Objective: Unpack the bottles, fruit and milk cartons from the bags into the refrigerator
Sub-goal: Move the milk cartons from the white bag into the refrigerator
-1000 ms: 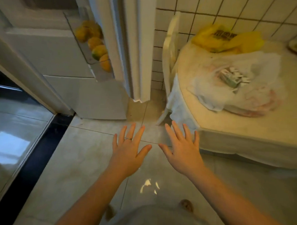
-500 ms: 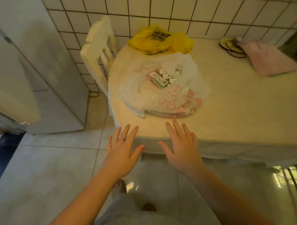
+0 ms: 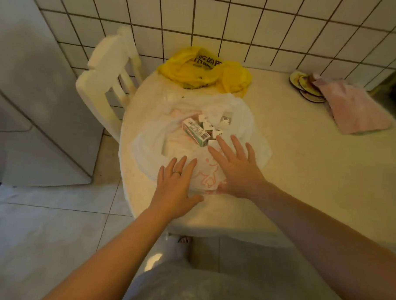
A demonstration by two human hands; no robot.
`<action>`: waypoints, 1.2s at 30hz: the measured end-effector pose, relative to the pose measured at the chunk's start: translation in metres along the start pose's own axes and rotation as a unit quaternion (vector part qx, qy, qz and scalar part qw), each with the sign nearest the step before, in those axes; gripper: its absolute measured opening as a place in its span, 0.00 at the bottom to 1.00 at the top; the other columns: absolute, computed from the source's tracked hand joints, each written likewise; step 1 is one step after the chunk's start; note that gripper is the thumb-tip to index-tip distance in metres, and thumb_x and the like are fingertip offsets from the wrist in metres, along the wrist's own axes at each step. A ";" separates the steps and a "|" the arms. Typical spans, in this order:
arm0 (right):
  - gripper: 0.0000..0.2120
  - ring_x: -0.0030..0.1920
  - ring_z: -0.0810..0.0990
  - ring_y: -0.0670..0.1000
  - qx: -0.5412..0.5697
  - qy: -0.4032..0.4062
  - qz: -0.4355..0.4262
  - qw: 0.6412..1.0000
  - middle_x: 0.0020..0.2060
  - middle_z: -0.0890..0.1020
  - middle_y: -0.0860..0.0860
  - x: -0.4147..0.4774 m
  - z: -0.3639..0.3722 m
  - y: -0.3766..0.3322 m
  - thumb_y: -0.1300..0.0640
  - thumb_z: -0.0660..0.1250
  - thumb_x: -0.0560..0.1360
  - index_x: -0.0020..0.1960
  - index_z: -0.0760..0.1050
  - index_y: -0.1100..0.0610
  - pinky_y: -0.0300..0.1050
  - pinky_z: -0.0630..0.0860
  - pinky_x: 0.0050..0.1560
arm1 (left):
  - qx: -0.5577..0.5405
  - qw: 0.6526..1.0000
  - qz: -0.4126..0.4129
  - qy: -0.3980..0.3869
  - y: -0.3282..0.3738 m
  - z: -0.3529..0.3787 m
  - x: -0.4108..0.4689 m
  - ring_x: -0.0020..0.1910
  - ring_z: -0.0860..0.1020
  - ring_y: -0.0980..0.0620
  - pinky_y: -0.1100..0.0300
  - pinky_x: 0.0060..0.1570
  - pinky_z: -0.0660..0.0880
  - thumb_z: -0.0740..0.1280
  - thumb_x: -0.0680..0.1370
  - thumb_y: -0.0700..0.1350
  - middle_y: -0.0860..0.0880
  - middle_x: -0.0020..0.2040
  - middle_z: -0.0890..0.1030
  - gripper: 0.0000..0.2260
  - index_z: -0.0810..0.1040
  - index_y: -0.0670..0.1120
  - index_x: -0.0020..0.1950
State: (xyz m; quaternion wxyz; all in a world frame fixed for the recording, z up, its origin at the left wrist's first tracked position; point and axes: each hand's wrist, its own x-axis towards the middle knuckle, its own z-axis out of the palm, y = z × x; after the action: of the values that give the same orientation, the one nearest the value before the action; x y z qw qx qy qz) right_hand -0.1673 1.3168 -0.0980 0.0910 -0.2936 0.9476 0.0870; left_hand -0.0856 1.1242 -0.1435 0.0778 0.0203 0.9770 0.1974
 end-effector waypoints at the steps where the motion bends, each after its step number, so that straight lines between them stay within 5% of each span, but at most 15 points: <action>1: 0.54 0.78 0.33 0.61 -0.049 -0.013 -0.028 0.998 0.79 0.34 0.51 0.016 0.001 0.008 0.36 0.70 0.71 0.80 0.36 0.46 0.69 0.39 0.75 | 0.008 1.000 -0.004 -0.012 -0.001 0.002 0.011 0.80 0.44 0.44 0.40 0.77 0.42 0.65 0.73 0.69 0.48 0.82 0.49 0.46 0.44 0.56 0.81; 3: 0.54 0.79 0.35 0.62 -0.108 -0.044 -0.068 0.991 0.80 0.39 0.52 0.040 0.007 0.020 0.35 0.70 0.70 0.80 0.38 0.47 0.72 0.37 0.73 | 0.024 0.998 -0.012 -0.049 -0.005 0.005 0.027 0.79 0.51 0.43 0.39 0.76 0.45 0.66 0.73 0.69 0.48 0.80 0.57 0.46 0.44 0.55 0.82; 5: 0.45 0.80 0.44 0.59 -0.116 -0.054 -0.108 0.986 0.80 0.55 0.50 0.053 0.010 0.028 0.40 0.69 0.73 0.80 0.46 0.46 0.72 0.33 0.71 | 0.045 0.997 -0.018 -0.064 -0.006 0.006 0.034 0.76 0.60 0.43 0.40 0.75 0.50 0.66 0.77 0.63 0.49 0.76 0.66 0.39 0.50 0.55 0.81; 7: 0.32 0.76 0.62 0.56 -0.087 -0.004 -0.150 0.985 0.69 0.74 0.48 0.058 0.012 0.035 0.50 0.69 0.73 0.75 0.64 0.46 0.71 0.34 0.71 | 0.057 0.997 -0.012 -0.040 -0.006 0.006 0.034 0.71 0.67 0.45 0.44 0.73 0.55 0.62 0.80 0.55 0.50 0.72 0.72 0.27 0.59 0.56 0.78; 9: 0.24 0.64 0.77 0.55 -0.075 0.074 -0.176 0.979 0.54 0.83 0.48 0.057 0.013 0.043 0.59 0.74 0.66 0.61 0.79 0.48 0.71 0.44 0.73 | 0.039 0.999 0.006 -0.014 -0.006 0.011 0.031 0.66 0.72 0.47 0.47 0.69 0.60 0.60 0.81 0.52 0.52 0.69 0.76 0.21 0.66 0.57 0.75; 12: 0.12 0.51 0.82 0.54 -0.036 0.144 -0.203 0.968 0.42 0.83 0.48 0.049 0.016 0.063 0.64 0.73 0.65 0.44 0.82 0.50 0.68 0.55 0.73 | -0.006 0.999 0.037 -0.029 -0.002 0.026 0.025 0.60 0.77 0.50 0.50 0.62 0.69 0.57 0.81 0.52 0.54 0.64 0.78 0.17 0.67 0.60 0.71; 16: 0.09 0.45 0.83 0.51 0.002 0.150 -0.209 0.966 0.39 0.83 0.46 0.033 0.023 0.095 0.61 0.75 0.68 0.45 0.80 0.49 0.63 0.58 0.73 | -0.059 0.997 0.032 -0.048 0.015 0.039 0.022 0.57 0.78 0.46 0.48 0.54 0.76 0.59 0.81 0.50 0.49 0.65 0.78 0.21 0.65 0.60 0.74; 21: 0.10 0.37 0.83 0.52 0.039 0.118 -0.173 0.977 0.36 0.81 0.47 0.010 0.047 0.135 0.58 0.73 0.67 0.47 0.80 0.49 0.52 0.63 0.63 | -0.109 0.992 0.017 -0.056 0.041 0.048 0.027 0.63 0.77 0.45 0.51 0.58 0.75 0.62 0.80 0.47 0.49 0.70 0.75 0.22 0.68 0.57 0.74; 26: 0.17 0.49 0.82 0.52 0.088 -0.019 -0.132 0.987 0.47 0.82 0.47 -0.016 0.075 0.144 0.49 0.58 0.74 0.59 0.78 0.46 0.48 0.59 0.63 | -0.143 0.982 -0.024 -0.122 0.050 0.072 0.019 0.64 0.76 0.48 0.51 0.62 0.75 0.61 0.78 0.51 0.52 0.71 0.75 0.22 0.69 0.62 0.73; 30: 0.38 0.64 0.74 0.48 0.143 -0.141 -0.114 0.973 0.65 0.73 0.43 -0.026 0.067 0.132 0.26 0.53 0.68 0.72 0.67 0.45 0.48 0.60 0.71 | -0.125 0.980 -0.067 -0.143 0.053 0.082 0.007 0.63 0.76 0.52 0.54 0.63 0.73 0.64 0.78 0.62 0.55 0.67 0.77 0.21 0.74 0.58 0.70; 33: 0.37 0.58 0.78 0.49 0.238 -0.050 -0.095 0.965 0.60 0.77 0.45 -0.022 0.060 0.125 0.26 0.54 0.69 0.67 0.73 0.49 0.47 0.72 0.60 | -0.232 0.964 -0.103 -0.077 0.061 0.071 0.005 0.61 0.76 0.59 0.57 0.63 0.74 0.59 0.74 0.73 0.58 0.64 0.77 0.28 0.79 0.57 0.65; 36: 0.21 0.54 0.79 0.52 0.265 0.061 -0.117 0.955 0.56 0.79 0.48 -0.010 0.056 0.115 0.41 0.67 0.76 0.62 0.75 0.54 0.47 0.75 0.50 | -0.248 0.960 -0.117 0.060 0.067 0.059 0.014 0.57 0.76 0.58 0.58 0.59 0.74 0.61 0.78 0.62 0.54 0.58 0.78 0.19 0.81 0.52 0.60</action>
State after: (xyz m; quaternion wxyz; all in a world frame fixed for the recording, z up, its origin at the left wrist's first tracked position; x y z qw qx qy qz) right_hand -0.2182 1.4276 -0.1377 0.1175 -0.3727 0.8993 -0.1962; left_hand -0.0894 1.2095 -0.1730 0.0442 -0.1259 0.8958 0.4239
